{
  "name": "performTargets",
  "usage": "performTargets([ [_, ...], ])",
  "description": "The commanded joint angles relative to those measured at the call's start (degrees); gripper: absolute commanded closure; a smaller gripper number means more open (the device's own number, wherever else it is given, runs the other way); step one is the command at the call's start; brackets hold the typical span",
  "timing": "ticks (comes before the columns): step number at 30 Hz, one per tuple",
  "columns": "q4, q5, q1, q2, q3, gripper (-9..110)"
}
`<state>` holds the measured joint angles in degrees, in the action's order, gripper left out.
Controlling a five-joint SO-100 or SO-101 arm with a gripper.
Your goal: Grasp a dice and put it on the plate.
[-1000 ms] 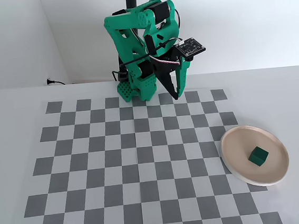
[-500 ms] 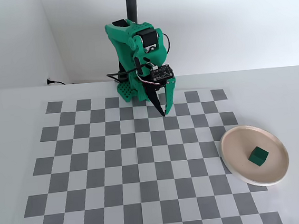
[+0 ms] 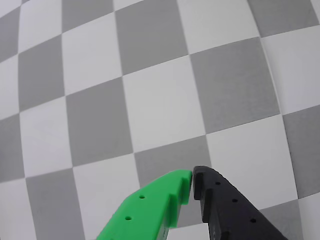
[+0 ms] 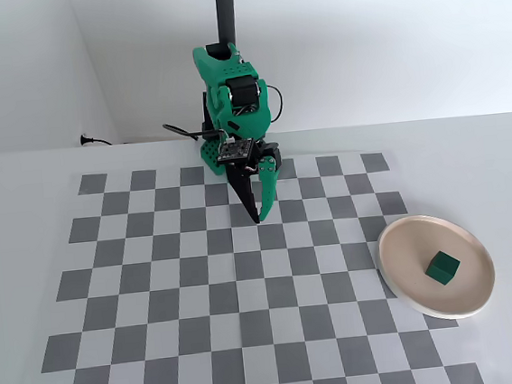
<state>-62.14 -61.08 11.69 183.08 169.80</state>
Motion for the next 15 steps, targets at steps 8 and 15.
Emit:
performTargets([
  [8, 4.48, 26.02, -5.45, 7.91, 4.57, 106],
  [15, 5.62, 44.65, -9.93, 8.00, 7.38, 106],
])
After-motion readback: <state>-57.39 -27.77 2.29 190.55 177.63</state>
